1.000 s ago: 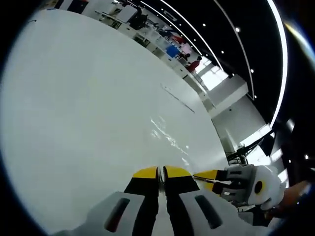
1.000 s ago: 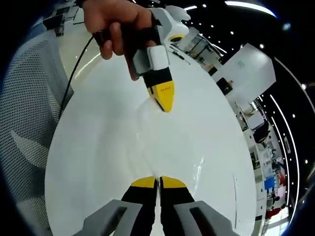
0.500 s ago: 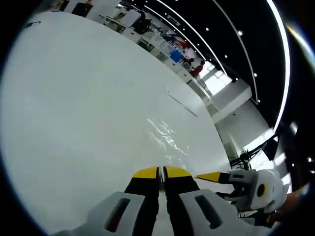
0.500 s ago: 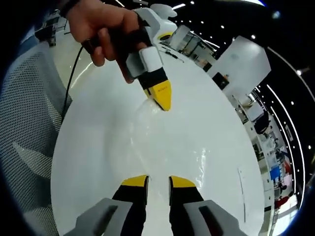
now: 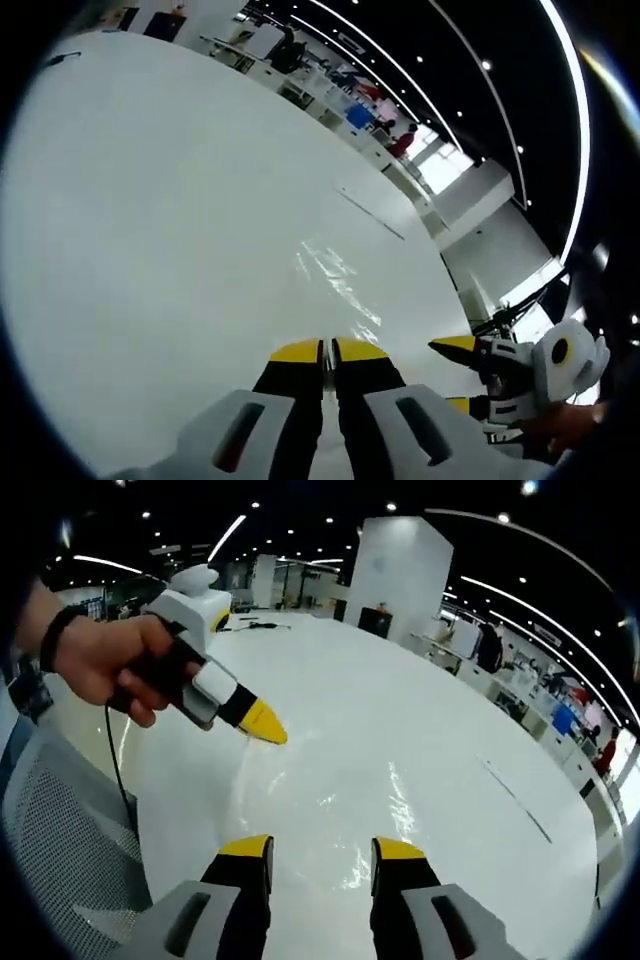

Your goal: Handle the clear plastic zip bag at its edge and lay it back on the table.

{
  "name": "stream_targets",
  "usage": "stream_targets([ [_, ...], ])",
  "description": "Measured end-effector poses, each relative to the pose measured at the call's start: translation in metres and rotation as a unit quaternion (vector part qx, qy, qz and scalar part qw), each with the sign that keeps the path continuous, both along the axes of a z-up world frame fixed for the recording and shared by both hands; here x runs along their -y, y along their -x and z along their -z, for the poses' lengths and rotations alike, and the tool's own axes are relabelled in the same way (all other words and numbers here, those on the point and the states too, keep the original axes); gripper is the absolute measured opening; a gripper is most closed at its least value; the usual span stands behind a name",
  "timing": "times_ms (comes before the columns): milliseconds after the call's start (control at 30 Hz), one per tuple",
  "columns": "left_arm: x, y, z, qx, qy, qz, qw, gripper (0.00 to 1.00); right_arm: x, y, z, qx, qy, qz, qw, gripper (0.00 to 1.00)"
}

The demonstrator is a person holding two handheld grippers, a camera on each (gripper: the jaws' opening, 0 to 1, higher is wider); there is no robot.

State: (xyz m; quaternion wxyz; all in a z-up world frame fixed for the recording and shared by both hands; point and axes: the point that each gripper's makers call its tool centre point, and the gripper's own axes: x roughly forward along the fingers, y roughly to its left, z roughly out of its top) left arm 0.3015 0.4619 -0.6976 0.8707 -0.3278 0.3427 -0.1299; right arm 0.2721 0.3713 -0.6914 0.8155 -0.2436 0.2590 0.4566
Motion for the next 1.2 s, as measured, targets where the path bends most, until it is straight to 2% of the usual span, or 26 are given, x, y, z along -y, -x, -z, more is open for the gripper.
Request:
stream_targets([
  [267,0.002,-0.001,-0.002,0.003,-0.002,0.002,1.0000,0.01,-0.035,0.018,0.007,-0.016,-0.017,-0.012,0.9997,0.38],
  [467,0.006,0.002,-0.007,0.003,-0.003,0.004,1.0000,0.01,-0.050,0.023,0.019,-0.030,-0.013,-0.008,0.9994,0.41],
  [600,0.005,0.000,-0.007,0.007,-0.002,0.003,1.0000,0.01,-0.061,0.021,0.031,-0.031,-0.006,-0.006,0.9995,0.41],
  [667,0.005,0.000,-0.006,0.005,-0.004,0.004,1.0000,0.01,-0.066,0.019,0.037,-0.041,-0.003,0.004,0.9991,0.38],
  [767,0.005,0.000,-0.008,0.004,0.000,-0.001,1.0000,0.01,-0.068,0.014,0.038,-0.033,0.009,0.010,0.9994,0.37],
  [900,0.005,-0.003,-0.008,0.003,0.002,-0.007,1.0000,0.01,-0.073,0.012,0.037,-0.024,0.014,0.016,0.9995,0.27],
  [967,0.006,-0.003,-0.008,0.001,0.004,-0.011,0.9999,0.01,-0.074,0.014,0.035,-0.022,0.019,0.008,0.9996,0.12],
  [1067,0.003,-0.004,-0.007,-0.005,0.013,-0.028,0.9995,0.01,-0.071,0.016,0.029,-0.005,0.030,-0.003,0.9995,0.03],
  [1200,0.004,-0.002,-0.007,-0.006,0.013,-0.030,0.9995,0.01,-0.067,0.015,0.028,0.002,0.037,-0.010,0.9992,0.00],
])
